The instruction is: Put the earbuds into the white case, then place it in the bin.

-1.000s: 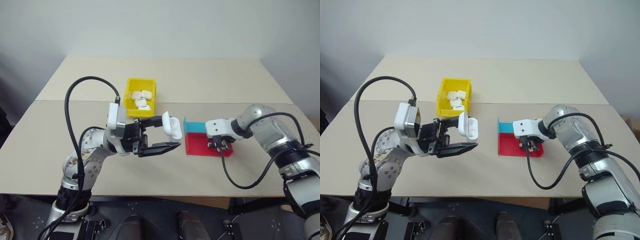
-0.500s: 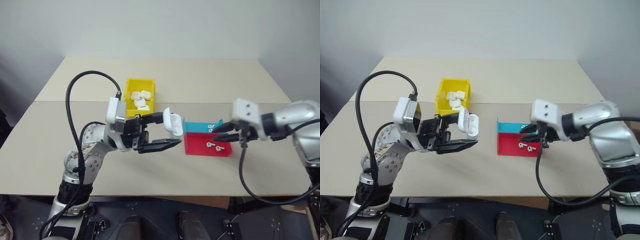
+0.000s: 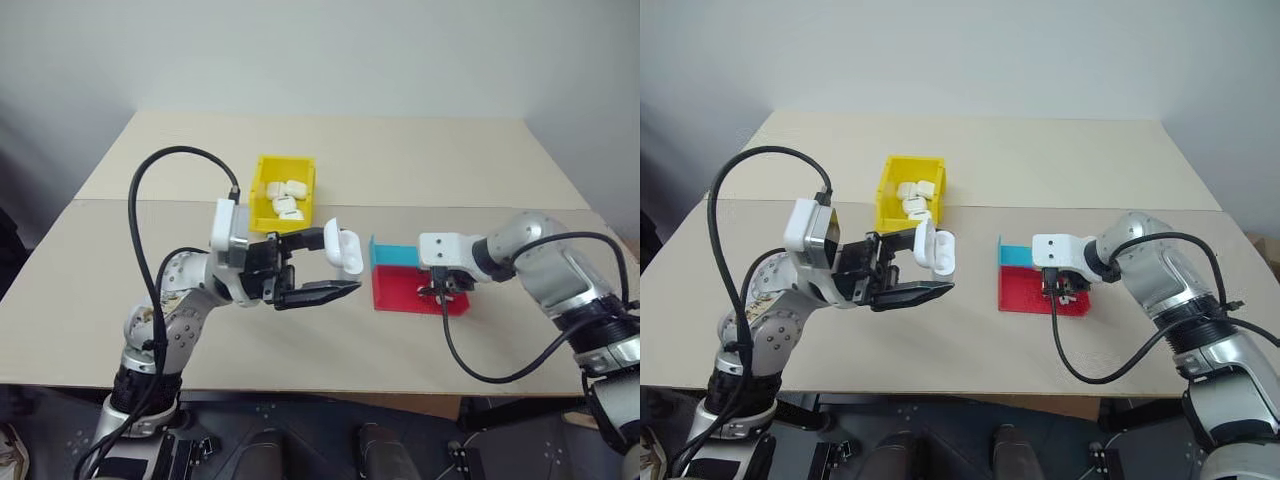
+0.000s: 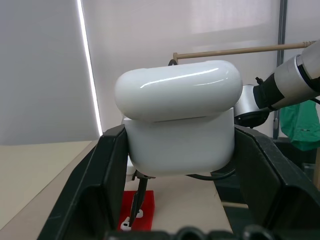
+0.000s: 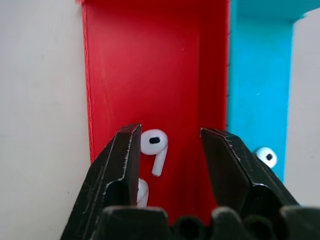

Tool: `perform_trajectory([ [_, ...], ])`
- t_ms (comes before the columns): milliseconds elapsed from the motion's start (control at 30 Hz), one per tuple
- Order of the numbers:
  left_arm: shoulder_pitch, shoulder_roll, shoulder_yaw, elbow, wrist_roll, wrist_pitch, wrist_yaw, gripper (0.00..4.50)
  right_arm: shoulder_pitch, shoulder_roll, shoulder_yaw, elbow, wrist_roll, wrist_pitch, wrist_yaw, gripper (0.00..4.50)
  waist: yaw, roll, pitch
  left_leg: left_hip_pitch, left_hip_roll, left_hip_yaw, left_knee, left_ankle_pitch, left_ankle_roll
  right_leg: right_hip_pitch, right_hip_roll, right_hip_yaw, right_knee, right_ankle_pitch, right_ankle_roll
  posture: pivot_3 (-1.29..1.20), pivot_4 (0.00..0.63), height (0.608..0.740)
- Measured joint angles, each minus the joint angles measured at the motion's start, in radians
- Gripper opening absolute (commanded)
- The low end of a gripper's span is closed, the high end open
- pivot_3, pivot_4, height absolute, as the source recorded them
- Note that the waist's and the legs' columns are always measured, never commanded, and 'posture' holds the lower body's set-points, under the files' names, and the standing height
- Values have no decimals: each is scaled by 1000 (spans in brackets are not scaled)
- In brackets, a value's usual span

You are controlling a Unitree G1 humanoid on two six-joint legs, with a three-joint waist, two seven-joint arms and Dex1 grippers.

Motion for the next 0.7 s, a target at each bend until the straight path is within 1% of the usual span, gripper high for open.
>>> perform_trajectory([
  [267, 6, 6, 0, -1, 0, 0, 7, 2848, 0, 6, 0, 30, -22, -44, 15, 2277, -4, 0, 0, 0, 0, 0, 0, 0, 0, 0, 0, 0, 0, 0, 0, 0, 150, 740],
  [467, 7, 7, 0, -4, 0, 0, 8, 2848, 1, 33, 5, 65, -47, -62, 11, 2277, -3, 0, 0, 0, 0, 0, 0, 0, 0, 0, 0, 0, 0, 0, 0, 0, 150, 740],
  [567, 8, 12, 0, -9, 0, 0, 12, 2848, 0, 36, 5, 75, -50, -73, 17, 1708, -3, 0, 0, 1, 0, 0, 0, 0, 0, 1, 0, 0, 0, 0, 0, 0, 150, 740],
  [667, 15, 21, 2, -22, 0, 0, 20, 2848, -2, 38, 5, 85, -60, -88, 18, 745, -3, 0, 0, 2, 0, 0, 0, 0, 0, 1, 0, 0, 1, 0, 0, 0, 150, 740],
  [700, 17, 22, 2, -24, -2, 0, 22, 2848, -2, 38, 5, 86, -66, -88, 19, 623, -3, 0, 0, 2, 0, 0, 0, 0, 0, 1, 0, 0, 1, 0, 0, 0, 150, 740],
])
